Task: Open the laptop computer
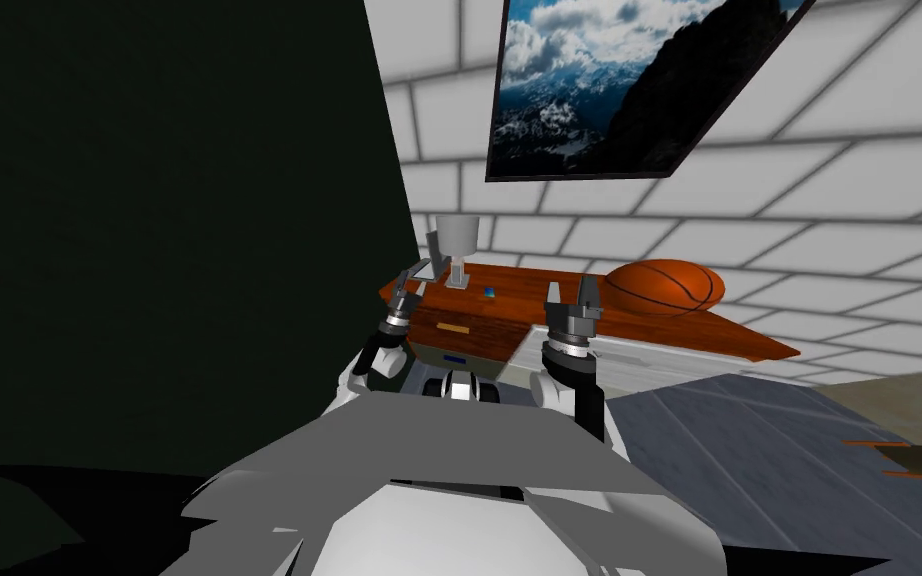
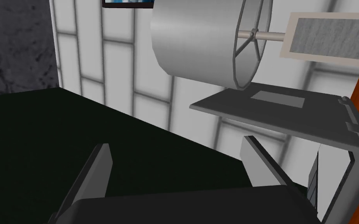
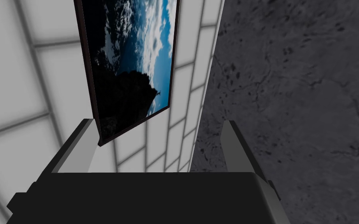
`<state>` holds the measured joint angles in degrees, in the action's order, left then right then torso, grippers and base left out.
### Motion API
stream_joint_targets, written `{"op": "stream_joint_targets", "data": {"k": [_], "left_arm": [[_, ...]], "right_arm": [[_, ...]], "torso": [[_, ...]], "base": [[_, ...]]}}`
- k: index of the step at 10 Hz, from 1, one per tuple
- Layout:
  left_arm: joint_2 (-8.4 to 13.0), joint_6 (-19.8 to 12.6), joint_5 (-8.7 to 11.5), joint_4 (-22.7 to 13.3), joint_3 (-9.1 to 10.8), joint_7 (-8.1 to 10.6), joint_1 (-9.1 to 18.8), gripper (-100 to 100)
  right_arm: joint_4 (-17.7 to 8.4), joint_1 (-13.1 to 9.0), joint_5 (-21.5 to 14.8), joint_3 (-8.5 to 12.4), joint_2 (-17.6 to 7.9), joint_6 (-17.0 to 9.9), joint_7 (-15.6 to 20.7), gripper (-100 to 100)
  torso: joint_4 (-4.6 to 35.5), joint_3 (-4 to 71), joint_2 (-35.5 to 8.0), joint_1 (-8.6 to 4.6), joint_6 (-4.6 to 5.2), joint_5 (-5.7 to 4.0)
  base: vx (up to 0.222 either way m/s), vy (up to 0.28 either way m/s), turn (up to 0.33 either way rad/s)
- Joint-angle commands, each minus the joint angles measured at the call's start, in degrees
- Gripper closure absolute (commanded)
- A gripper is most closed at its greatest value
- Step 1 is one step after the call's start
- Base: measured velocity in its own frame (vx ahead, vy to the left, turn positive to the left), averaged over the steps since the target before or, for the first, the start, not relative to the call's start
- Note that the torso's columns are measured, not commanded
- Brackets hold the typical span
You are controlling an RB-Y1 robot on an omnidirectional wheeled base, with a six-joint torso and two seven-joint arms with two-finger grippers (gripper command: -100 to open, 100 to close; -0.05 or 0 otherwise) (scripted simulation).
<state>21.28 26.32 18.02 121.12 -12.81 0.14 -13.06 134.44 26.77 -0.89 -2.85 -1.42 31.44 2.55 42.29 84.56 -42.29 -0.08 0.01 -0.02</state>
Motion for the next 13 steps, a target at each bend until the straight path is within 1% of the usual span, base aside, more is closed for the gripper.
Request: {"op": "stream_joint_targets", "data": {"k": [1, 2, 3, 5, 6, 7, 8, 9, 10, 11, 12, 13], "left_arm": [[4.1, -1.1, 4.1, -1.9, -1.95, -0.97, 3.2, -100], [5.7, -1.7, 5.8, -3.6, -3.12, -1.49, 5.0, -100], [6.6, -1.7, 6.7, -3.6, -3.12, -1.49, 5.4, -100], [10.4, -3.2, 10.6, -7.1, -5.35, -2.53, 9.4, -100], [11.6, -3.2, 11.5, -7.1, -5.35, -2.53, 9.7, -100], [13.6, -4.0, 13.7, -8.9, -6.38, -3.04, 11.9, -100], [15.5, -5.0, 15.5, -10.7, -7.35, -3.54, 13.8, -100], [16.8, -5.0, 16.2, -10.9, -7.35, -3.54, 14.1, -100], [18.8, -6.1, 18.4, -12.9, -8.24, -4.04, 16.2, -100], [19.4, -6.1, 18.4, -12.9, -8.24, -4.04, 16.2, -100], [21.4, -7.2, 20.6, -15.0, -9.05, -4.51, 18.4, -100], [22.0, -7.2, 20.6, -15.0, -9.05, -4.51, 18.4, -100]], "right_arm": [[0.0, 0.0, 0.0, 0.0, 0.0, 0.0, 0.0, 0], [0.0, 0.0, 0.0, 0.0, 0.0, 0.0, 0.0, 0], [0.0, 0.0, 0.0, 0.0, 0.0, 0.0, 0.0, 0], [0.0, 0.0, 0.0, 0.0, 0.0, 0.0, 0.0, 0], [0.0, 0.0, 0.0, 0.0, 0.0, 0.0, 0.0, 0], [0.0, 0.0, 0.0, 0.0, 0.0, 0.0, 0.0, 0], [0.0, 0.0, 0.0, 0.0, 0.0, 0.0, 0.0, 0], [0.0, 0.0, 0.0, 0.0, 0.0, 0.0, 0.0, 0], [0.0, 0.0, 0.0, 0.0, 0.0, 0.0, 0.0, 0], [0.0, 0.0, 0.0, 0.0, 0.0, 0.0, 0.0, 0], [0.0, 0.0, 0.0, 0.0, 0.0, 0.0, 0.0, 0], [0.0, 0.0, 0.0, 0.0, 0.0, 0.0, 0.0, 0]], "torso": [[0.0, 0.0, 0.0, 0.09, -0.03, 0.01], [0.0, 0.0, 0.0, 0.09, -0.01, 0.02], [0.0, 0.0, 0.0, 0.00, 0.00, 0.00], [0.0, 0.0, 0.1, 0.13, 0.00, 0.04], [0.0, 0.0, 0.0, -0.01, 0.00, 0.00], [0.0, 0.0, 0.0, 0.14, -0.04, 0.02], [0.0, 0.0, 0.0, 0.16, -0.01, 0.05], [0.0, 0.0, 0.0, -0.07, 0.00, -0.01], [0.0, 0.0, 0.0, 0.09, -0.03, 0.00], [0.0, 0.0, 0.0, 0.17, -0.01, 0.04], [0.0, 0.0, 0.0, 0.25, -0.03, 0.07], [0.0, 0.0, 0.1, 0.14, 0.00, 0.04]], "base": [[-0.008, -0.095, -0.069], [-0.006, -0.126, -0.133], [0.005, -0.096, -0.047], [0.008, -0.114, -0.092], [0.004, -0.095, -0.031], [0.006, -0.085, -0.061], [0.006, -0.149, -0.111], [0.000, -0.114, -0.029], [-0.011, -0.091, -0.048], [-0.005, -0.062, -0.031], [0.010, -0.074, -0.057], [0.009, -0.073, -0.028]]}}
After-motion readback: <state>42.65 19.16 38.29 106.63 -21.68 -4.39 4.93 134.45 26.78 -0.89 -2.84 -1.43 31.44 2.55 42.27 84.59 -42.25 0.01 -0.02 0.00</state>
